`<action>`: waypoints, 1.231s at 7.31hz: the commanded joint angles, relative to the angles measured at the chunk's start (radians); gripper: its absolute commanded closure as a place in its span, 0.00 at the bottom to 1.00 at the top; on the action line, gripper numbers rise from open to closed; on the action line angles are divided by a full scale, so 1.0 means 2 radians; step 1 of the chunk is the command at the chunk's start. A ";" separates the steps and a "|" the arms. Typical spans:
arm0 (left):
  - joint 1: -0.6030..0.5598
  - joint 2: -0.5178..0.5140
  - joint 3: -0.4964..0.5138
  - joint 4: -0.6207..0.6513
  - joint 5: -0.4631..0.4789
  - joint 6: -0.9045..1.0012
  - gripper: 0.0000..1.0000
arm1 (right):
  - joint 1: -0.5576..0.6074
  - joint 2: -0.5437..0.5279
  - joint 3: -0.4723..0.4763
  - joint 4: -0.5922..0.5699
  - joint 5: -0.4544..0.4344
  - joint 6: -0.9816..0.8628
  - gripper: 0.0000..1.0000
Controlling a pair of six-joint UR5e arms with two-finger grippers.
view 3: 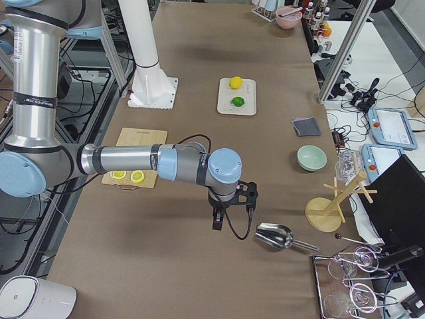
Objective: Place all lemons on tray
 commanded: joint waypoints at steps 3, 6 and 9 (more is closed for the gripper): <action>0.000 -0.001 0.001 -0.001 0.014 0.000 0.01 | 0.000 -0.010 -0.001 0.001 -0.002 0.001 0.00; -0.001 -0.004 0.001 -0.001 0.014 -0.001 0.01 | 0.000 -0.011 -0.003 0.001 -0.003 0.000 0.00; 0.000 -0.004 0.001 0.000 0.015 -0.001 0.01 | 0.000 -0.010 -0.004 0.001 -0.002 0.000 0.00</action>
